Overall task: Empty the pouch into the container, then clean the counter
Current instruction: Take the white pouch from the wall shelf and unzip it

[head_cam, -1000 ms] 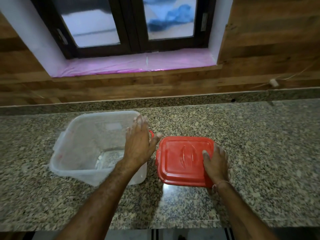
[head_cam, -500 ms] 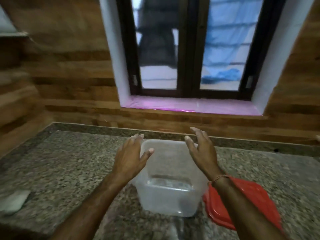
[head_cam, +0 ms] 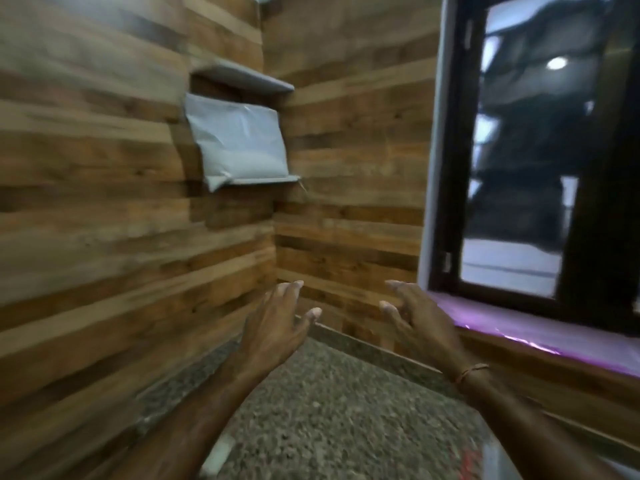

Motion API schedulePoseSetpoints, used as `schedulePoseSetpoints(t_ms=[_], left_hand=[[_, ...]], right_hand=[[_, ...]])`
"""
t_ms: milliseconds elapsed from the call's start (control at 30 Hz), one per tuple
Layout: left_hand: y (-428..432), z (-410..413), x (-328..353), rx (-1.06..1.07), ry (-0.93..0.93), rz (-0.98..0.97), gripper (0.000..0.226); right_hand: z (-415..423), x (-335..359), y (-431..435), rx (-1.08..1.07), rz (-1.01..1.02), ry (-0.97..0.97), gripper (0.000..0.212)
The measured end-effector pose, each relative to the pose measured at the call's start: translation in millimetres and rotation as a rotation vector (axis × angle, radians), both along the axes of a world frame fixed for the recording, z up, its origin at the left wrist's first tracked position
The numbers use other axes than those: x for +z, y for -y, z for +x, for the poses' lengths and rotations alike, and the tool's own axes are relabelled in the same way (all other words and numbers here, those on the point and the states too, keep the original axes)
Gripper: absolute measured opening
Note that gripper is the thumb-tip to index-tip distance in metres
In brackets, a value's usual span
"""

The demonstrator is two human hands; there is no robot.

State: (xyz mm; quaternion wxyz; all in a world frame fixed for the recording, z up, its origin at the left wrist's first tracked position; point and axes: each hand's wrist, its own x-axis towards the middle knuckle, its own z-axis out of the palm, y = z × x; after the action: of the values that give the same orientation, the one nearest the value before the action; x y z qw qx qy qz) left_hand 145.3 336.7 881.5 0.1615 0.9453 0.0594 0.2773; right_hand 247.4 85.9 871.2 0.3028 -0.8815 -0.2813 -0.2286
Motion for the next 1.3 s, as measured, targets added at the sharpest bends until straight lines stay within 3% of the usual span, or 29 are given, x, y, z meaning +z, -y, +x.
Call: schedulePoseSetpoints(t_ms=[167,400,767,967,1067,1300], left_hand=[[-66,18,62,0.117,0.049,0.078,0.065],[-149,62,152,0.285,0.098,0.254,0.066],[-297,194,287,0.323,0.265,0.464,0.069],[-359,274,356,0.394,0.376,0.872,0.071],[-380,304,371,0.419,0.351,0.831,0.074],[-412,319,368,0.361,0.538,0.728,0.045]], right_hand=[[50,64,-73,0.199,-0.012,0.02,0.053],[110,151,-175,0.217,-0.058,0.142,0.053],[234,276,-341,0.173,-0.085,0.285,0.056],[289,343,-422,0.101,-0.145,0.344,0.058],[316,366,-451,0.078,-0.163,0.357,0.058],[357,401,-515,0.084,-0.264,0.355,0.063]])
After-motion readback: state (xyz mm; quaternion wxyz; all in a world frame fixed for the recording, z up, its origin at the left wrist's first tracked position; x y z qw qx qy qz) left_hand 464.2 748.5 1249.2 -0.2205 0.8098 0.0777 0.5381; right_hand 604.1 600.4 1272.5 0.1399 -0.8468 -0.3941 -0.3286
